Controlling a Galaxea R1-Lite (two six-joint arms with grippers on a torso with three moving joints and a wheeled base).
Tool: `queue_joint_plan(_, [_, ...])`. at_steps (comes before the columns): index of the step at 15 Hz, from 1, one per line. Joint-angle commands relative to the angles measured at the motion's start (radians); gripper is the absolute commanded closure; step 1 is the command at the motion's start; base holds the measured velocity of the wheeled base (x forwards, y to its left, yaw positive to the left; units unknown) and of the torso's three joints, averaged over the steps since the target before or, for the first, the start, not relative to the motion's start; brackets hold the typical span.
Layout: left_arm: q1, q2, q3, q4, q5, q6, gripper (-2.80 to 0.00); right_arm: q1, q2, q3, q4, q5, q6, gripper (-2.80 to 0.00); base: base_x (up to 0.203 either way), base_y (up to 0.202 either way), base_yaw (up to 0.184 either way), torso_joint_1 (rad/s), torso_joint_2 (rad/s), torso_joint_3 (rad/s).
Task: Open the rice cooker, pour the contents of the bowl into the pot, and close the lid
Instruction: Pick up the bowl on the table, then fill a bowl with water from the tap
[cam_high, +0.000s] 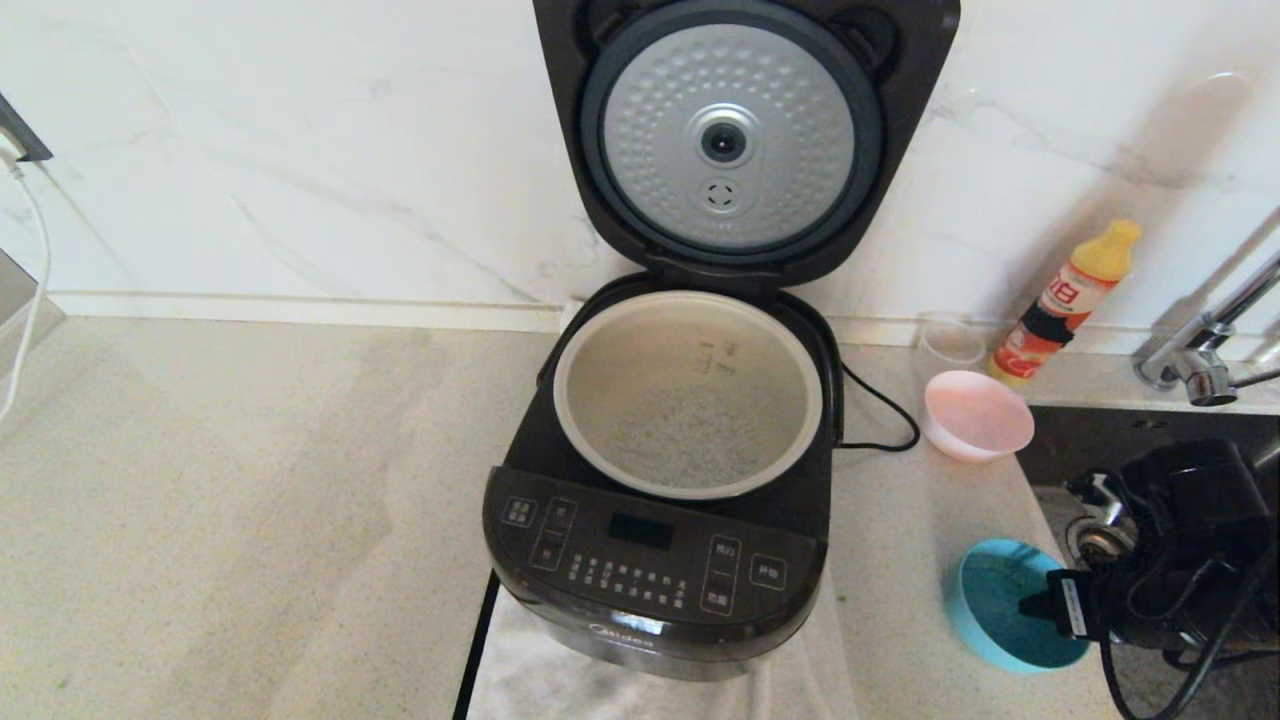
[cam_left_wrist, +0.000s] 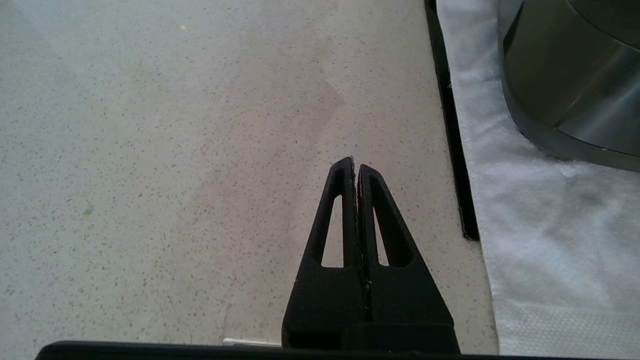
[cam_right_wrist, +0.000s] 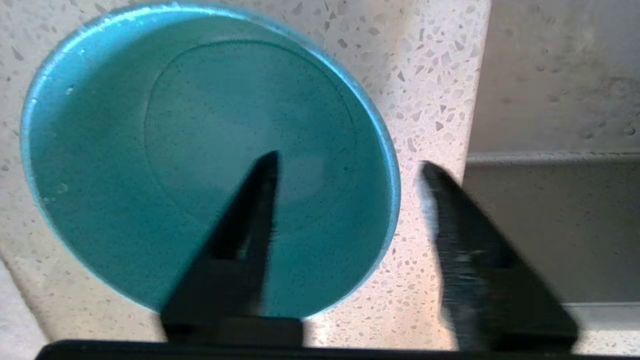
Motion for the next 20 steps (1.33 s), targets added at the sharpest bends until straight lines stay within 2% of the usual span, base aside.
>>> queue_joint_plan(1, [0.0, 0.001, 0.002, 0.0, 0.0, 0.0, 0.0, -0.001, -0.008, 0.006, 0.0, 0.0, 0.002, 0.0, 0.0, 0.0, 0.0, 0.0, 0.0, 0.0])
queue_joint_plan(4, [0.0, 0.001, 0.002, 0.0, 0.0, 0.0, 0.0, -0.021, -0.053, 0.006, 0.002, -0.002, 0.002, 0.0, 0.0, 0.0, 0.0, 0.0, 0.0, 0.0])
queue_joint_plan(9, [0.0, 0.001, 0.002, -0.001, 0.0, 0.0, 0.0, -0.122, -0.133, -0.02, 0.077, -0.002, -0.014, 0.0, 0.0, 0.0, 0.0, 0.0, 0.0, 0.0])
queue_joint_plan(13, [0.0, 0.001, 0.002, 0.0, 0.0, 0.0, 0.0, -0.358, -0.157, -0.068, 0.092, 0.001, -0.08, 0.0, 0.0, 0.0, 0.0, 0.0, 0.0, 0.0])
queue_joint_plan(17, [0.0, 0.001, 0.002, 0.0, 0.0, 0.0, 0.0, -0.594, -0.105, -0.121, 0.092, 0.012, -0.091, 0.0, 0.0, 0.0, 0.0, 0.0, 0.0, 0.0])
queue_joint_plan(20, [0.0, 0.001, 0.002, 0.0, 0.0, 0.0, 0.0, -0.728, -0.037, -0.12, 0.09, 0.032, -0.086, 0.0, 0.0, 0.0, 0.0, 0.0, 0.0, 0.0])
